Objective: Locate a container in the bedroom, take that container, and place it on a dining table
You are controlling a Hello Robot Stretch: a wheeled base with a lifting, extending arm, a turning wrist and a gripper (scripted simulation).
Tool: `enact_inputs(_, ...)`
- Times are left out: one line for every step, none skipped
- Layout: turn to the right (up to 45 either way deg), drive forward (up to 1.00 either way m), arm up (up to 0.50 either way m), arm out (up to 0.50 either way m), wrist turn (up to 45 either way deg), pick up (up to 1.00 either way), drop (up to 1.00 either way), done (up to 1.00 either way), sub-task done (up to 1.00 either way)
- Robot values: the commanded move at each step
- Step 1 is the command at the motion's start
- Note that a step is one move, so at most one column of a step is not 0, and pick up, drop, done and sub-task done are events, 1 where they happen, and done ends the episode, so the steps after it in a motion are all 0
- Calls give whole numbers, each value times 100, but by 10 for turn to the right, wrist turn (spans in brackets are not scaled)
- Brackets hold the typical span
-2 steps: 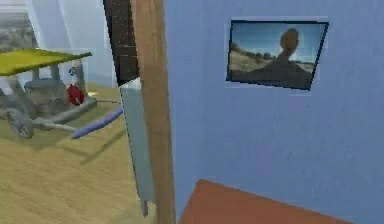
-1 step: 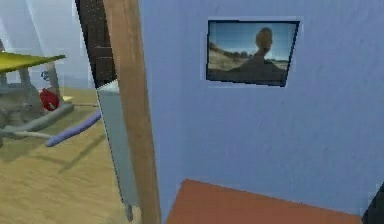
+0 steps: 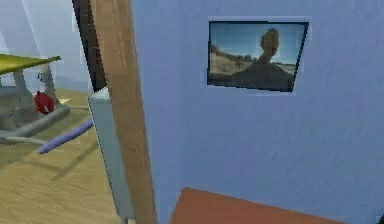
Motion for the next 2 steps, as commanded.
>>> enact_inputs(-450,0,0,0,0,0,0,0,0)
enact_inputs(-60,0,0,0,0,0,0,0,0)
